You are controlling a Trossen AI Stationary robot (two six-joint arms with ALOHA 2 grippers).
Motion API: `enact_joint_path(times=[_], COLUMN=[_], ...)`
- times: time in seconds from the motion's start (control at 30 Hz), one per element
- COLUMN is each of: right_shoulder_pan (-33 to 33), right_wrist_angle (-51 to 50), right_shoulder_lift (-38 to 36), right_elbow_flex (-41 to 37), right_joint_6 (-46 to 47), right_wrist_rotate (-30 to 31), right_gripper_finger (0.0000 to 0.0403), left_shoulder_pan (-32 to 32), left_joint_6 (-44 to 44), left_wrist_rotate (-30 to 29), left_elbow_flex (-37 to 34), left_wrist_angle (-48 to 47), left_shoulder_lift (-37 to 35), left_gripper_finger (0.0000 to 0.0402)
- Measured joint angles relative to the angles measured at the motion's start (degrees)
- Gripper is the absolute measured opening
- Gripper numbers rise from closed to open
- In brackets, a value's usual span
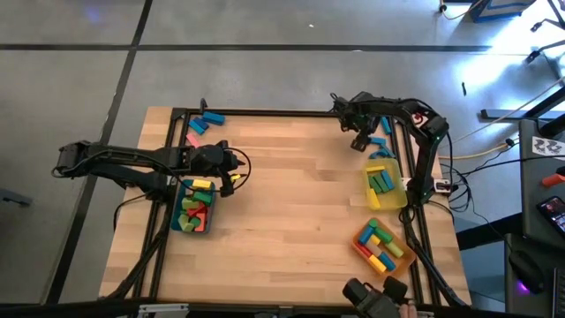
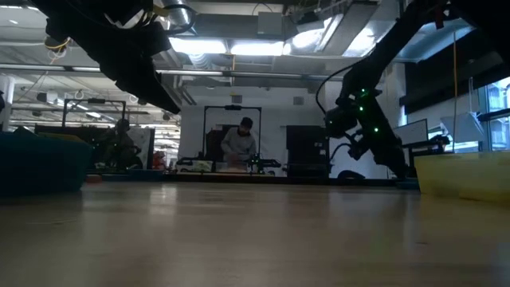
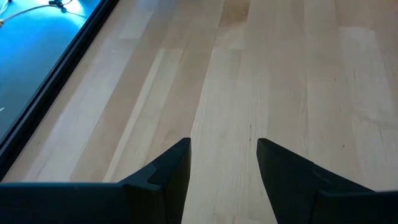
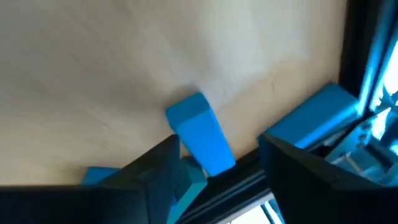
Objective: Sort blocks by size
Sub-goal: Put the blue rectangular block into the yellow bin
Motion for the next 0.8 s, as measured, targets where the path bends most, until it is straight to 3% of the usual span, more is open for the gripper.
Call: enact_joint_path(times=[0.17, 0.43, 0.63, 0.8], right_shoulder_pan=[-0.35, -3.94, -4.56, -4.48], right_wrist_angle=[1.65, 3.14, 3.65, 3.61], right_shoulder_lift=[0.00, 1.75, 2.14, 2.20], right_elbow_flex=[-2.04, -3.27, -3.21, -3.28], right_joint_6=[-4.44, -8.35, -11.08, -11.35], right_wrist_rotate=[-0.06, -0.76, -1.23, -1.61], right_gripper_finger=[0.0245, 0.0230, 0.0204, 0.0155], left_shoulder_pan=[0.00, 0.00, 0.00, 0.00], left_joint_6=[0.05, 0.09, 0.39, 0.48], left_wrist_rotate=[0.00, -0.01, -0.01, -0.01], left_elbow_flex=[0.00, 0.00, 0.00, 0.00], left_wrist_angle=[0.01, 0.02, 0.02, 0.05], left_shoulder_lift=[0.00, 0.00, 0.00, 0.00], left_gripper_finger=[0.0169, 0.0169, 0.0169, 0.0169])
